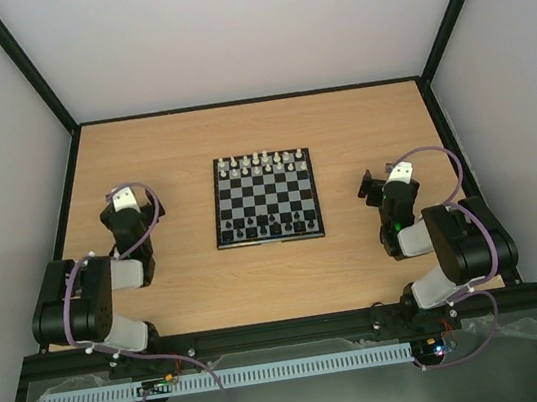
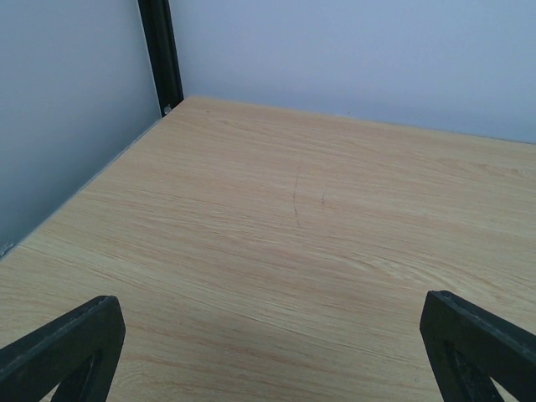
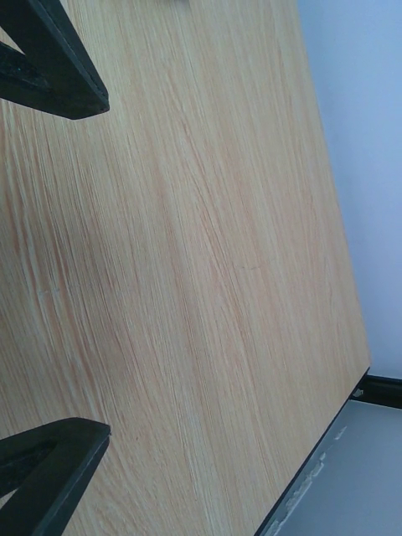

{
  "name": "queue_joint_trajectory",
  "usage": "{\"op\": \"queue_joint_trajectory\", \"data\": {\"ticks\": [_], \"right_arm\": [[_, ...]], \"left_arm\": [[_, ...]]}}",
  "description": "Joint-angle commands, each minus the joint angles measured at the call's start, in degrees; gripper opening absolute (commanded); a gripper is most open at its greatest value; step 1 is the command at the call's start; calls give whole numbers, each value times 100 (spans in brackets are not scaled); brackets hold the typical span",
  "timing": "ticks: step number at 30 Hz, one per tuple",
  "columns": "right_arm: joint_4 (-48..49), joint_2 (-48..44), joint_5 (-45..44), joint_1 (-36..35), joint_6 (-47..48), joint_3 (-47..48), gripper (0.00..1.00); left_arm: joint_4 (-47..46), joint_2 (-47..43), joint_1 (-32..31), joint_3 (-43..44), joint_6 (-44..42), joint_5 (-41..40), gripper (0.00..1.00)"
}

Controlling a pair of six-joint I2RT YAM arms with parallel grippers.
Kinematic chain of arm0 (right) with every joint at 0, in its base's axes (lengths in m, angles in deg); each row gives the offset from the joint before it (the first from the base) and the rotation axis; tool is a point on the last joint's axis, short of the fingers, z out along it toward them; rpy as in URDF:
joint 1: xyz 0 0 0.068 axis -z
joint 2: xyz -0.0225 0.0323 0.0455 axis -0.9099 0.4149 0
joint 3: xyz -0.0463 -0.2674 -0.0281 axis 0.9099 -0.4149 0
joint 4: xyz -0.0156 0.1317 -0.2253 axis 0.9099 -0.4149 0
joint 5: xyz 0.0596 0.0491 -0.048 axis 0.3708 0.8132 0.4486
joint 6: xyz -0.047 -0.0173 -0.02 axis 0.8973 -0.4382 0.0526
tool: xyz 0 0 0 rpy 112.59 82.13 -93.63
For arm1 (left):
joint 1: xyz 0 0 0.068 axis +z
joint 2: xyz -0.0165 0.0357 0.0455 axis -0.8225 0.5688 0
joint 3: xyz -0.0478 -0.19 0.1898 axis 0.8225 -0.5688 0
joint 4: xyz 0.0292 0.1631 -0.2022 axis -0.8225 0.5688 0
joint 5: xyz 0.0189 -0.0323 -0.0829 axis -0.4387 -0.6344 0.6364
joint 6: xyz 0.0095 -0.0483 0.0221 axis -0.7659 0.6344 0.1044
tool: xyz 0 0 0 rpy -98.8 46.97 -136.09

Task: Set up the chess pieces on the board
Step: Reset both arms

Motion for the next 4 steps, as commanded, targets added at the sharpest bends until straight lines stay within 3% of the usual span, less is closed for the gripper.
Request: {"op": "queue_joint_trajectory", "data": {"ticks": [1,4], "right_arm": [[267,-9,-67,31,63,38,99],[300,-27,-67,31,66,15,99]], "left_arm": [[-296,9,-31,70,-26,-76,100],[-291,7,-31,68,-26,-76,100]]}}
